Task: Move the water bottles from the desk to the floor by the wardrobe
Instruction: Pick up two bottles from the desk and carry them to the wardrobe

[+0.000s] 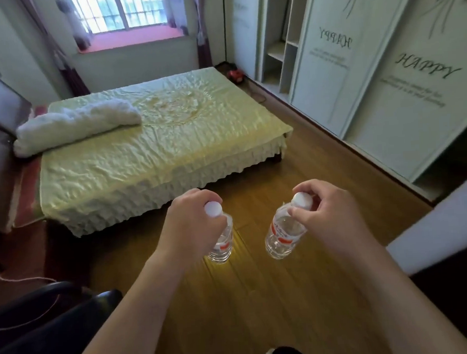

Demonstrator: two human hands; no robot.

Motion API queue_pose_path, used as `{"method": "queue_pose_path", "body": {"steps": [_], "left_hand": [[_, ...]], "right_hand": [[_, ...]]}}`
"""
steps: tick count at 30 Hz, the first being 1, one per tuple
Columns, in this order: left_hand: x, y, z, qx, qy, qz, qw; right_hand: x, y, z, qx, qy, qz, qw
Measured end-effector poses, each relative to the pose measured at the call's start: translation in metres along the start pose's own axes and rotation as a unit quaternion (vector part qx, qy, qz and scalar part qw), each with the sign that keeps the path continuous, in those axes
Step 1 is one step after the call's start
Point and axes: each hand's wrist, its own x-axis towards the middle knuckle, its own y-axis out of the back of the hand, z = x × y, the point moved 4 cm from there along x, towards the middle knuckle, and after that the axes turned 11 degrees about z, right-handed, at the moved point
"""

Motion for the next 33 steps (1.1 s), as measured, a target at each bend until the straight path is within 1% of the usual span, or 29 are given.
{"method": "queue_pose_path", "body": {"steps": [5, 9, 14, 22, 28, 33], "left_hand": [[0.051, -0.040, 0.007, -0.030, -0.015, -0.049, 0.998], [0.092, -0.077, 0.017, -0.028, -0.027, -0.080, 0.996], [0.149, -0.125, 0.037, -0.026, -0.045, -0.109, 0.993], [0.239, -0.192, 0.074, -0.035, -0.068, -0.133, 0.988], [0.314, -0.253, 0.098, -0.044, -0.115, -0.170, 0.978], [0.378, -0.309, 0.116, -0.063, -0.160, -0.213, 0.962]], "right_hand": [[0.032, -0.001, 0.024, -0.009, -0.051, 0.023, 0.998], [0.068, -0.001, 0.045, -0.019, -0.073, 0.049, 0.996], [0.117, 0.003, 0.074, -0.011, -0.101, 0.074, 0.992], [0.201, 0.008, 0.112, -0.020, -0.130, 0.080, 0.988], [0.268, 0.010, 0.146, -0.043, -0.163, 0.107, 0.980], [0.321, 0.009, 0.174, -0.057, -0.205, 0.153, 0.965]]}}
